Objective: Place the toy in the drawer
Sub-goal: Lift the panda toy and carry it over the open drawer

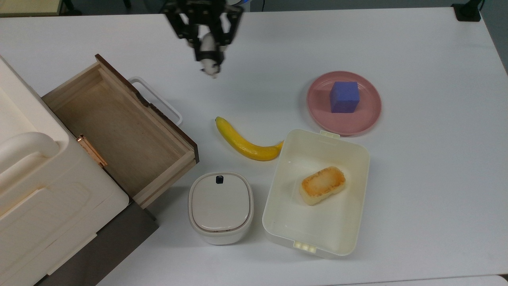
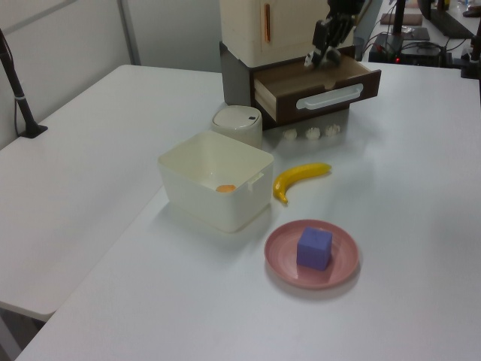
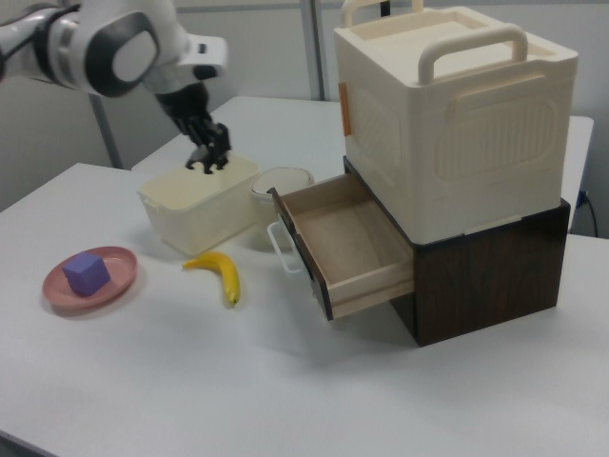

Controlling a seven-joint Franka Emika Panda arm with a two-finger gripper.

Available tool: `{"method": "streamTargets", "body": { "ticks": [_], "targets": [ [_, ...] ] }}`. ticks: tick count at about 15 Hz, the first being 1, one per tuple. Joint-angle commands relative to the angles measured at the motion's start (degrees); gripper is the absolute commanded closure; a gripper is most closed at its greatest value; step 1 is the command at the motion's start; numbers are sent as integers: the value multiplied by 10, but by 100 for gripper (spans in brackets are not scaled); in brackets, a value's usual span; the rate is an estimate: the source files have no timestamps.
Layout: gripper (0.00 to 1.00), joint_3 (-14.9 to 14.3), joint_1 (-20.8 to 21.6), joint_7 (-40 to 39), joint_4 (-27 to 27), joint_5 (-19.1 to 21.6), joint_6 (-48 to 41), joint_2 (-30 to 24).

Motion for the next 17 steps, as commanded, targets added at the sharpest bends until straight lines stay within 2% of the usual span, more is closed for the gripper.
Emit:
{"method": "streamTargets", "body": {
  "ticks": [1, 3, 6, 8, 10, 17],
  "targets": [
    [96, -17, -26, -23, 89, -4, -15, 85],
    [95, -34, -26, -20, 111, -7, -14, 109],
    [94, -45, -41, -18, 111, -18, -8, 122],
    [93, -57, -41, -19, 108, -39, -4, 130],
    [93, -58, -41, -17, 107, -61, 36, 152],
    [91, -89, -34, -13, 99, -124, 160, 227]
  ]
}}
